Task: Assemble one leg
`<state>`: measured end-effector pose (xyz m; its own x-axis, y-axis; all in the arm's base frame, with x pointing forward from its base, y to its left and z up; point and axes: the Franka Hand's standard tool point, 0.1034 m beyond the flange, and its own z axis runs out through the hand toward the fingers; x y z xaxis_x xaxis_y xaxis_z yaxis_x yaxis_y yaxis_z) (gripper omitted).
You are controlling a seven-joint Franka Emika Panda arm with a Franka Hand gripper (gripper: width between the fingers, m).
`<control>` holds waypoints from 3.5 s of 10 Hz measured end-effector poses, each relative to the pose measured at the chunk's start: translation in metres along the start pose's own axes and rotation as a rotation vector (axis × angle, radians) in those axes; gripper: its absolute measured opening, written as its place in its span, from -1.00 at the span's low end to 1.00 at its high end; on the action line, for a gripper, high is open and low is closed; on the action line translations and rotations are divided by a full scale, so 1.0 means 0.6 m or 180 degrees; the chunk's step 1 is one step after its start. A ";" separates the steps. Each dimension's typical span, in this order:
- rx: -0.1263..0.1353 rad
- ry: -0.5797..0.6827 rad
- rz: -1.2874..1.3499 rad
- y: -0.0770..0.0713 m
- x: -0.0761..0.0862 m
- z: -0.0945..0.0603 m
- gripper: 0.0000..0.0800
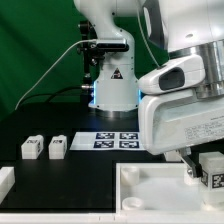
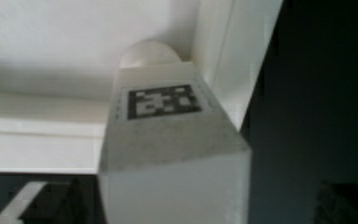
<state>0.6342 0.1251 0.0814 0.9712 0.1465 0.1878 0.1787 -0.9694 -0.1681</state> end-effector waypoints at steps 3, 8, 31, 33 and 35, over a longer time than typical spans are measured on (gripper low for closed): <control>-0.0012 0.0007 -0.0043 0.019 -0.010 0.014 0.62; -0.0011 0.0006 -0.0047 0.018 -0.010 0.015 -0.27; 0.0297 0.0008 0.3982 0.020 -0.022 0.012 0.52; 0.0194 -0.0157 0.2819 -0.005 -0.018 -0.001 0.59; 0.0194 -0.0127 0.2357 0.000 -0.019 0.002 0.62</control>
Offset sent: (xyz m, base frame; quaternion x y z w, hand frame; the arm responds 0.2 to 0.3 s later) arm 0.0000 0.0000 0.0000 0.0000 0.0000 0.0000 1.0000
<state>0.6235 0.1235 0.0780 0.8456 -0.5330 -0.0308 -0.5177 -0.8047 -0.2907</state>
